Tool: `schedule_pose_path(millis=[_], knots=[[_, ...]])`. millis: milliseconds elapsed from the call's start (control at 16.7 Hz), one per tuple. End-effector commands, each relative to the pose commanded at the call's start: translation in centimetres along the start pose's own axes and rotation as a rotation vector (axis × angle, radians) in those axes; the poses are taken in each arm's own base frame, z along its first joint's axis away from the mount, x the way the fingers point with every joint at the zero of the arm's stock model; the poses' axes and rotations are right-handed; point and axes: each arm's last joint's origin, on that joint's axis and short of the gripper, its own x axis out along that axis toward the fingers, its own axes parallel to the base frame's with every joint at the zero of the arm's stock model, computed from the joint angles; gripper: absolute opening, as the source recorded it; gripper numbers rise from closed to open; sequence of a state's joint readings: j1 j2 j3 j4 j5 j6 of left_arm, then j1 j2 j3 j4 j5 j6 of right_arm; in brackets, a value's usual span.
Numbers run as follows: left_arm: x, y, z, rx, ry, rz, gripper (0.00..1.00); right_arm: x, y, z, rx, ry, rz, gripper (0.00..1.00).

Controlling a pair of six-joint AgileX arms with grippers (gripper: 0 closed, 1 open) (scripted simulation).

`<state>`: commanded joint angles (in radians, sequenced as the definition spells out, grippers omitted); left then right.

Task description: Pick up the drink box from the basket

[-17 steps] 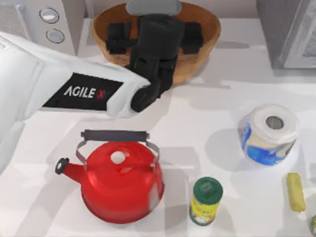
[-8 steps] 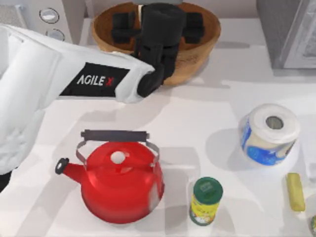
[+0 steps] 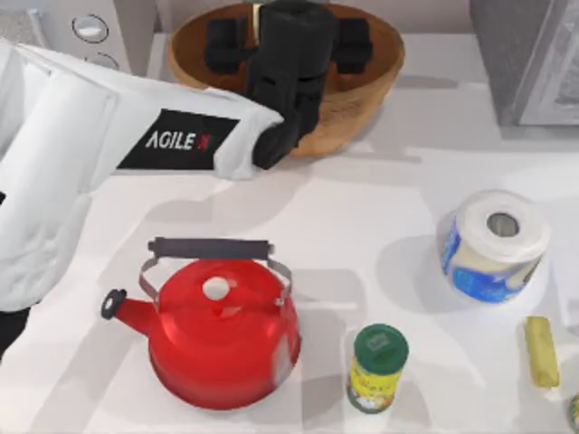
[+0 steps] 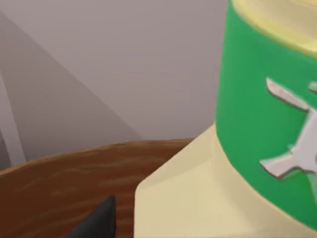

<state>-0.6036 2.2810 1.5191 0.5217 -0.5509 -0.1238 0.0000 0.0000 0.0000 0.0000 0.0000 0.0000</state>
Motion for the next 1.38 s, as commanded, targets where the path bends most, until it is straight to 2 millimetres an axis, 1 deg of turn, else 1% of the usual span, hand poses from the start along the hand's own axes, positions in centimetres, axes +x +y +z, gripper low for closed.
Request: schedule_pose_path(millis=[720,780,1200,1320,1380], knots=[[0.0,0.0,0.0,0.0,0.0,0.0,0.02,0.0,0.0,0.0,0.0,0.0,0.0,1.0],[0.0,0.0,0.0,0.0,0.0,0.0,0.0,0.0,0.0,0.0,0.0,0.0,0.0,1.0],[0.0,0.0,0.0,0.0,0.0,0.0,0.0,0.0,0.0,0.0,0.0,0.0,0.0,1.0],[-0.12,-0.17,0.17,0.001,-0.003,-0.004,0.0,0.0,0.0,0.0,0.0,0.0,0.0,1.0],[-0.14,-0.27,0.62,-0.001,-0.005,-0.005,0.0,0.0,0.0,0.0,0.0,0.0,0.0,1.0]])
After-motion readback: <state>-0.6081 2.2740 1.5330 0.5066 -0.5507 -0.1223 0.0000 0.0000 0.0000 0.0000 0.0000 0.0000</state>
